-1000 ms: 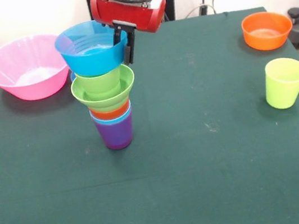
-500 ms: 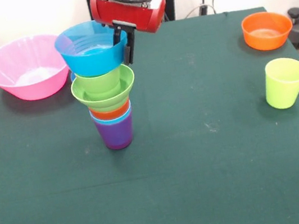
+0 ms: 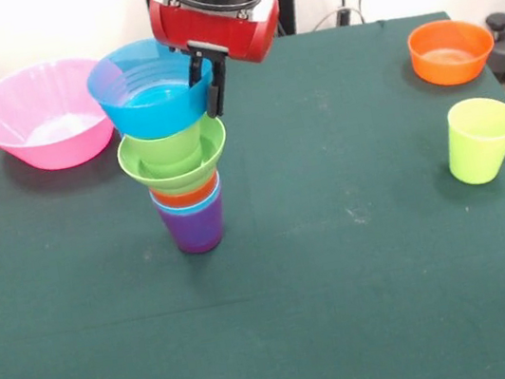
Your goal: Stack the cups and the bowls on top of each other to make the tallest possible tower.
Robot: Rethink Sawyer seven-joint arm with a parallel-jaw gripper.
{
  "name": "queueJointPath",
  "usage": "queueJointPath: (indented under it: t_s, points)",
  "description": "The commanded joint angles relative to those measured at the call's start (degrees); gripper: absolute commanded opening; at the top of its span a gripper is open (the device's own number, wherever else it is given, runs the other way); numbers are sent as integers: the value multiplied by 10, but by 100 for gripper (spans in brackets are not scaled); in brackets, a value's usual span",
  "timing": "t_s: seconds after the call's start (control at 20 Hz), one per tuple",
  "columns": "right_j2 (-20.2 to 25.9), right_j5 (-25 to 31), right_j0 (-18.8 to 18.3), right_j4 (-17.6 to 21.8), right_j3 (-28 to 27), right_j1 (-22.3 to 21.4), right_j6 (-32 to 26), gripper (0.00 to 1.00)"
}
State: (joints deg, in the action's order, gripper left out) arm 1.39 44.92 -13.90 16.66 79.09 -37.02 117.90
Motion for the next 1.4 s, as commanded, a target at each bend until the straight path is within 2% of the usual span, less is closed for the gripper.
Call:
queueJointPath:
  t_s: [0.05,0.65,0.9,1.05,1.2,1.4]
  points:
    - [45,31,-1,38,-2,46,-76,0]
    - [41,23,0,35,-3,52,-59,0]
    - [35,36,8,32,0,46,-47,0]
    - [36,65,9,29,-14,42,-57,0]
    - [35,70,11,26,2,25,-57,0]
    - [37,75,11,27,-3,29,-56,0]
